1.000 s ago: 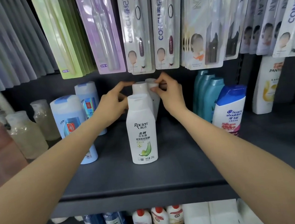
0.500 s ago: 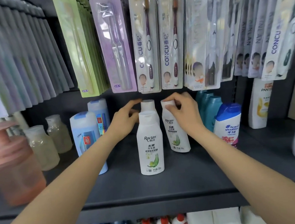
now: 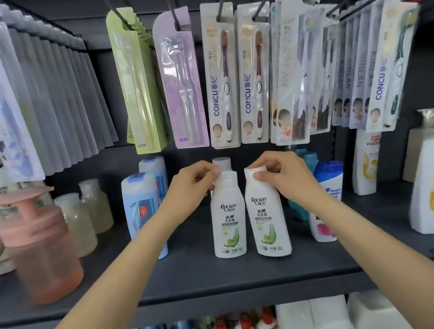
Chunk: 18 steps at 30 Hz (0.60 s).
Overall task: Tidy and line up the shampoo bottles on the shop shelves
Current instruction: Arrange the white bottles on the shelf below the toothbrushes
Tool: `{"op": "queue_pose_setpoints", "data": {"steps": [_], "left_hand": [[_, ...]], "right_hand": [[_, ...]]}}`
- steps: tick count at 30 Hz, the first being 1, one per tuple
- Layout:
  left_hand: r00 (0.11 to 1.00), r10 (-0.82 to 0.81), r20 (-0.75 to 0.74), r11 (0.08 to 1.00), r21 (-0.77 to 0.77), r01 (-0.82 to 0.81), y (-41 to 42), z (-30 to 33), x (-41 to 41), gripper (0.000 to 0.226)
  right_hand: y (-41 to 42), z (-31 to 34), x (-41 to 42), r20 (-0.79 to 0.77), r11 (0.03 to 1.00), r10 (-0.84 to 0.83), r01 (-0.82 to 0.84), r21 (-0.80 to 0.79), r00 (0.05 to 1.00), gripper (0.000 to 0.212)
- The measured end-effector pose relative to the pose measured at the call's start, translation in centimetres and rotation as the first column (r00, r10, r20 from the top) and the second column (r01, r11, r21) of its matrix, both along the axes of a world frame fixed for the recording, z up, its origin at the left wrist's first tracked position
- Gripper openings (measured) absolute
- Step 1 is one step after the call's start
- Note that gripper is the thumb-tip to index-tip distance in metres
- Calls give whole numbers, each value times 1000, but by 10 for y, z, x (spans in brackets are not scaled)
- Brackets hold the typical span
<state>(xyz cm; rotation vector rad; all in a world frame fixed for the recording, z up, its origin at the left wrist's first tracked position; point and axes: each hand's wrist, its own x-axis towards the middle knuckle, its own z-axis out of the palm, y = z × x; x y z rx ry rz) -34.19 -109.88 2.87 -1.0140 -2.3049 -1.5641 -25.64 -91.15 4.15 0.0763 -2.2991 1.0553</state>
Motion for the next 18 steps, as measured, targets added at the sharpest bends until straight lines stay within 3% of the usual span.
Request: {"op": "queue_pose_setpoints", "data": {"steps": [5, 12, 18], "left_hand": [[986, 47, -160, 991, -113, -66, 2, -1, 11, 13], [983, 66, -171, 988, -126, -88, 2, -1, 15, 14], [940, 182, -288, 983, 75, -168, 0, 4, 37, 16]], "right_hand": [[1, 1, 14, -21, 999, -37, 36, -31, 999, 26], [-3, 7, 30, -47, 972, 35, -45, -231, 998, 24], [-21, 19, 39, -108, 843, 130, -167, -512, 986, 14]]}}
